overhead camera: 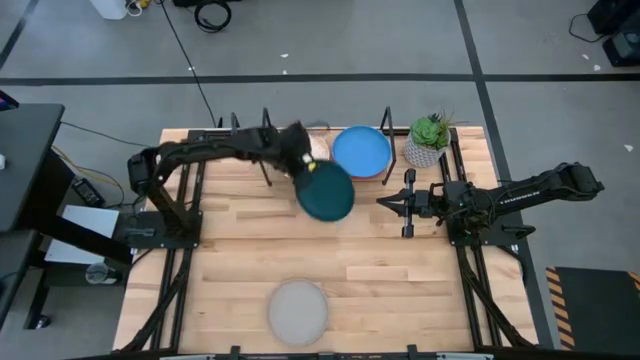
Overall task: Place and stack plates onto a shelf
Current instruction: Stack the dark green plate on top of the blue plate on the shelf
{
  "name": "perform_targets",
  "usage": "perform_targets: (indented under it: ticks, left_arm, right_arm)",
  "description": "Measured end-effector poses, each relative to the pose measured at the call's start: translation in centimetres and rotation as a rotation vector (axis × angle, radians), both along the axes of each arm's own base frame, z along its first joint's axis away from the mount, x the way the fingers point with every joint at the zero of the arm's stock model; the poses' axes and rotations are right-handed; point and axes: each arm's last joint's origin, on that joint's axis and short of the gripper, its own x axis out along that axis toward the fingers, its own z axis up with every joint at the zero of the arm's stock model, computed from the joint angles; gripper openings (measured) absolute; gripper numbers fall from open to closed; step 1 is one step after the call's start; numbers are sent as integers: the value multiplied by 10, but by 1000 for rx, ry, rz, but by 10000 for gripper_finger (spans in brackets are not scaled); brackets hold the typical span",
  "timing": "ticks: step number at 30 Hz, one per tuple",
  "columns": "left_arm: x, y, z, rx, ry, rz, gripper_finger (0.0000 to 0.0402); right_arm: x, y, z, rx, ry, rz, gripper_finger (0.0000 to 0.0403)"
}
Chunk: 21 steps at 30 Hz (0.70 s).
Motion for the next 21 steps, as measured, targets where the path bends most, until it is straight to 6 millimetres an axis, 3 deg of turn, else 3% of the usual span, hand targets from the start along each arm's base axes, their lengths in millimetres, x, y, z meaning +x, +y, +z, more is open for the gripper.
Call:
perform_targets:
  ticks: [6,14,17,21]
  left_arm:
    - [-2,42,29,-49,-200,192,16]
    - [4,72,78,73,-468,230,16]
    - [9,83,76,80,-461,251,16]
    - [23,99,54,60,-398,264,15]
  right_arm:
    - [0,0,0,-8,-1,0,20]
    - [0,0,2,-9,-16,-1,20]
    - [0,0,2,-9,-16,-1,20]
    - [0,0,2,-9,-16,-1,20]
